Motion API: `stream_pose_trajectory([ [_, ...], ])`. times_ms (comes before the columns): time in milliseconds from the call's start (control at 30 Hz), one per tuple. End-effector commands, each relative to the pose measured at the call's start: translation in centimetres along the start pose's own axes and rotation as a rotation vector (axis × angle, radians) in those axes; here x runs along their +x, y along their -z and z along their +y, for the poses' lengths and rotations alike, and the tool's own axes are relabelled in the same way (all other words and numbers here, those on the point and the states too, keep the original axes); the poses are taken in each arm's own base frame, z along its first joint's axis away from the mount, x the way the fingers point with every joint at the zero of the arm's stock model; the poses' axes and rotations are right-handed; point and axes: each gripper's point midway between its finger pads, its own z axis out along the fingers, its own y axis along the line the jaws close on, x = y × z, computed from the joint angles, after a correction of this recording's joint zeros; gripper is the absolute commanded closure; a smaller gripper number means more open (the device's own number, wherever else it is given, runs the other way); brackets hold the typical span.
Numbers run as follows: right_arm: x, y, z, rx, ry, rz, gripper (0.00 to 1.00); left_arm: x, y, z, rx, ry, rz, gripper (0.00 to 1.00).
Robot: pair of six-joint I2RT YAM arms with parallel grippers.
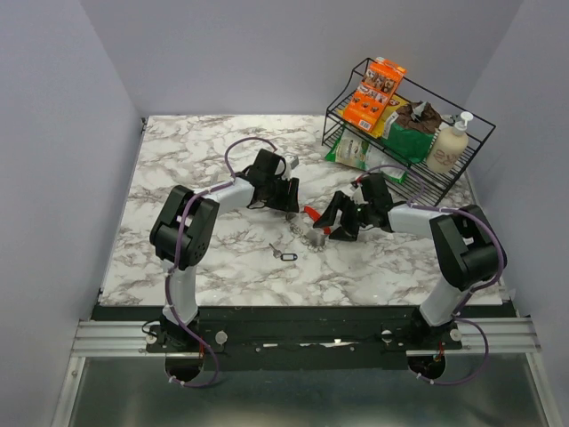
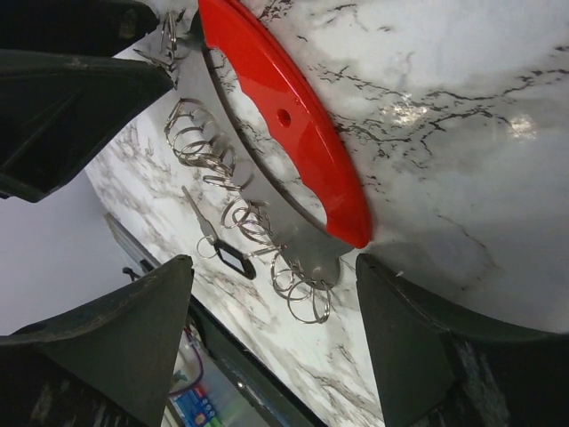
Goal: Put the keys on the keyring
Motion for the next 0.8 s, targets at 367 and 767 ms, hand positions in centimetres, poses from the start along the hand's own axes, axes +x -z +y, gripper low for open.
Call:
stream_pose_trajectory([
  [367,-2.4,-1.5,1.6,-0.049,0.023,-0.027,0.17,4.5,0.8,-0.5,0.055,0.067,0.058,0.4],
  [767,-6.4,-1.8,5.0,-0.086,0.12,-0.078,0.17,6.0,3.0,-1.7,0.084,0.09,0.054,0.4],
])
